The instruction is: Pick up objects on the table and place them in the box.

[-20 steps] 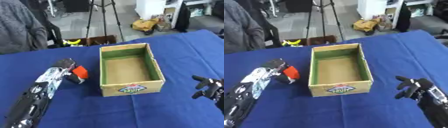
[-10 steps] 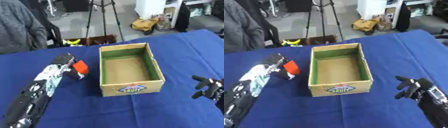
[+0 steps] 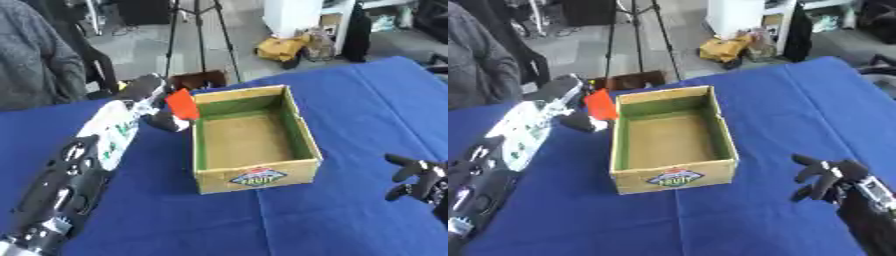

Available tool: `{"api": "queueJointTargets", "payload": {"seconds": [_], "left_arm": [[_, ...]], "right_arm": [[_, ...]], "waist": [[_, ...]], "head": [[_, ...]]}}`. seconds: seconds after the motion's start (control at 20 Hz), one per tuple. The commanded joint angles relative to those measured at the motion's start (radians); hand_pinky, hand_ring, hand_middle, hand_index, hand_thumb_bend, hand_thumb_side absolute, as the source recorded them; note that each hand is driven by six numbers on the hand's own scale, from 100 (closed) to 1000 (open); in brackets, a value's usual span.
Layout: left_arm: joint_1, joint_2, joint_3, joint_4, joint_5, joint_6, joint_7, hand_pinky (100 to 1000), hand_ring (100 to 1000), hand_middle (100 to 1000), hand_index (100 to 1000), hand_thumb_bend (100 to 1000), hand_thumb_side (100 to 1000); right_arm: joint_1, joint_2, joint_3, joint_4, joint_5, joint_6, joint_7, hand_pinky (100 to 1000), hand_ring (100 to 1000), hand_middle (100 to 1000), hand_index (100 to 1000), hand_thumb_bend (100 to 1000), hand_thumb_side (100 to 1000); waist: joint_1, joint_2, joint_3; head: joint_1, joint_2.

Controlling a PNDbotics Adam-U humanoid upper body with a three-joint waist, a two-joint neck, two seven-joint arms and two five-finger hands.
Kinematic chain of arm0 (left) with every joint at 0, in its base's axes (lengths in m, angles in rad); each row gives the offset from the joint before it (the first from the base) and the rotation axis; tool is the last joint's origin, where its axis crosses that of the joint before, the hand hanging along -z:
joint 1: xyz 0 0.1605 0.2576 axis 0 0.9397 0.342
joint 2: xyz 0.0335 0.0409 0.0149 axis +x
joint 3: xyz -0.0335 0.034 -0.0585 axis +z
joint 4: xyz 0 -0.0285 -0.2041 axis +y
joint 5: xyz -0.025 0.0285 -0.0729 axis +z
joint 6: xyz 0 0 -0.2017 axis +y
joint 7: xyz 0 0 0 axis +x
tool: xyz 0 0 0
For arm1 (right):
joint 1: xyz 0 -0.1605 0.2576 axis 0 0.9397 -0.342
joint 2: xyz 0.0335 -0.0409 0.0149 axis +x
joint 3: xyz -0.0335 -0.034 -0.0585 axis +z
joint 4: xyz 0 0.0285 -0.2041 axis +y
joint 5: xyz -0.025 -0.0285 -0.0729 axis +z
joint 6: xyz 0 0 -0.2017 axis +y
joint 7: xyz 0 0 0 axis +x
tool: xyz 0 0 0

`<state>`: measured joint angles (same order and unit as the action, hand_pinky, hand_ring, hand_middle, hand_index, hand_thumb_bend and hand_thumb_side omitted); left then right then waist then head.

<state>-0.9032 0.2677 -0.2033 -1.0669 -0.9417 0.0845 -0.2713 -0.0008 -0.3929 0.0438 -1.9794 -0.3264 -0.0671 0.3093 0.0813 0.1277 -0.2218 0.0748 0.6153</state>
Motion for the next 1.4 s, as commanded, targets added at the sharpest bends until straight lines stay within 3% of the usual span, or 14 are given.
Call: {"api": "queueJointTargets", "payload": {"seconds": [0.05,0.55,0.75,0.85,0.9,1.0,1.2,1.4], "left_arm": [[-0.032,-0.006,-0.027,-0.034,0.019,-0.04,-0.022,606,247,338,476,100,302],[-0.021,-0.023,-0.092,0.006,0.055,-0.181,-0.187,685,334,410,555,100,335],[-0.01,-0.029,-0.095,0.031,0.048,-0.213,-0.232,718,409,500,664,100,449],[-0.007,-0.03,-0.094,0.036,0.038,-0.229,-0.244,735,483,546,712,281,542],[-0.007,-0.03,-0.092,0.037,0.032,-0.236,-0.247,746,529,577,745,448,600],[-0.007,-0.029,-0.089,0.037,0.02,-0.249,-0.252,760,566,614,771,633,675],[-0.008,-0.029,-0.084,0.034,-0.007,-0.261,-0.248,791,643,686,794,790,735],[-0.007,-0.031,-0.08,0.03,-0.027,-0.266,-0.24,802,678,716,798,811,763]], "right_arm": [[-0.014,-0.026,0.006,-0.021,-0.002,0.003,0.013,571,956,579,464,100,916],[-0.031,-0.034,0.031,-0.021,-0.006,0.021,0.045,571,957,579,464,100,926],[-0.032,-0.035,0.031,-0.021,-0.007,0.022,0.046,571,957,579,464,100,926],[-0.032,-0.034,0.031,-0.021,-0.007,0.022,0.046,571,957,579,464,100,926],[-0.032,-0.034,0.03,-0.021,-0.007,0.022,0.046,571,957,579,464,100,926],[-0.032,-0.034,0.03,-0.021,-0.007,0.022,0.046,571,957,579,464,100,926],[-0.031,-0.034,0.03,-0.021,-0.007,0.021,0.046,571,957,579,464,100,924],[-0.032,-0.033,0.029,-0.021,-0.007,0.019,0.046,571,957,579,464,100,925]], "waist": [[-0.003,-0.013,-0.008],[0.01,-0.016,-0.039],[0.011,-0.015,-0.041],[0.011,-0.015,-0.041],[0.011,-0.015,-0.041],[0.01,-0.014,-0.04],[0.009,-0.013,-0.038],[0.008,-0.012,-0.035]], "head": [[0.012,-0.014],[0.017,-0.02],[0.015,-0.021],[0.014,-0.022],[0.014,-0.022],[0.014,-0.023],[0.014,-0.024],[0.012,-0.025]]}}
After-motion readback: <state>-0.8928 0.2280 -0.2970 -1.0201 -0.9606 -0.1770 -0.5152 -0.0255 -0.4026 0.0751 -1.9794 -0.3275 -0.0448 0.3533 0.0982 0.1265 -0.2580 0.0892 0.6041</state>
